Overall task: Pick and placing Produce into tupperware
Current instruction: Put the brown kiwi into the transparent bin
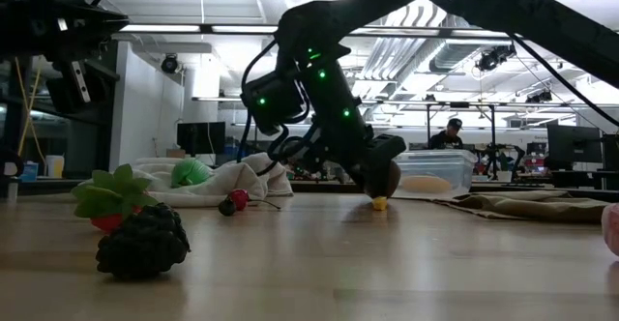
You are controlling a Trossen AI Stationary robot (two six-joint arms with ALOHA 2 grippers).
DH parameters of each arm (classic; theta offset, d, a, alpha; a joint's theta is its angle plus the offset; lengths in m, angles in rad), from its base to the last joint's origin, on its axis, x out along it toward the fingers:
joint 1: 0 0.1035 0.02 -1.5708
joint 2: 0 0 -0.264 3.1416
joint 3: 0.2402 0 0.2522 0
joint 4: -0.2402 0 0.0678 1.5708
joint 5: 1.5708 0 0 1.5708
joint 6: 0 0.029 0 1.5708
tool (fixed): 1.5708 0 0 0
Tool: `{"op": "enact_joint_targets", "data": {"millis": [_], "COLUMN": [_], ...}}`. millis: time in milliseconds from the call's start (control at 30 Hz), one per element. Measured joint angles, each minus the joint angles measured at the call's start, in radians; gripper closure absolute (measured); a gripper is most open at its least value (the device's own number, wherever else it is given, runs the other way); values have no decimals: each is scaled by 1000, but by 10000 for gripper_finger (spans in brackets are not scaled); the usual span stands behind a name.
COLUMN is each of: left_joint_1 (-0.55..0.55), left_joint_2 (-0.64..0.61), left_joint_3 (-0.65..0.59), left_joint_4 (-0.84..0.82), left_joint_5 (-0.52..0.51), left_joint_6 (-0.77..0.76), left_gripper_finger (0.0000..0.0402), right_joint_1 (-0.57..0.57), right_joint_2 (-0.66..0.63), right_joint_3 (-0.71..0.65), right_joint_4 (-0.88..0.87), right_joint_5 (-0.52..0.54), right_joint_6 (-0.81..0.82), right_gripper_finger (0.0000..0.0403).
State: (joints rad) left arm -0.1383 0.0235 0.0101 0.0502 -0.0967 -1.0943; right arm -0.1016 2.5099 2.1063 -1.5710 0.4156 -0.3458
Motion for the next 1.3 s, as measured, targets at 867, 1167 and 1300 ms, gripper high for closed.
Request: {"op": "enact_joint_targets", "data": {"millis": [867,1167,1300], "left_joint_1": [0,0,0], "left_joint_2": [0,0,0], "left_joint_3": [0,0,0], "left_joint_4": [0,0,0], "left_joint_5": [0,0,0], "left_joint_6": [0,0,0], "left_gripper_finger": [399,399,399], "right_joint_1": [18,42,53], "right_joint_2": [-10,-10,-30], "right_joint_3": [107,193,243], "right_joint_4": [0,13,67], "right_joint_5": [14,37,13], "right_joint_6": [28,54,120], "right_gripper_finger": [167,166,166]}}
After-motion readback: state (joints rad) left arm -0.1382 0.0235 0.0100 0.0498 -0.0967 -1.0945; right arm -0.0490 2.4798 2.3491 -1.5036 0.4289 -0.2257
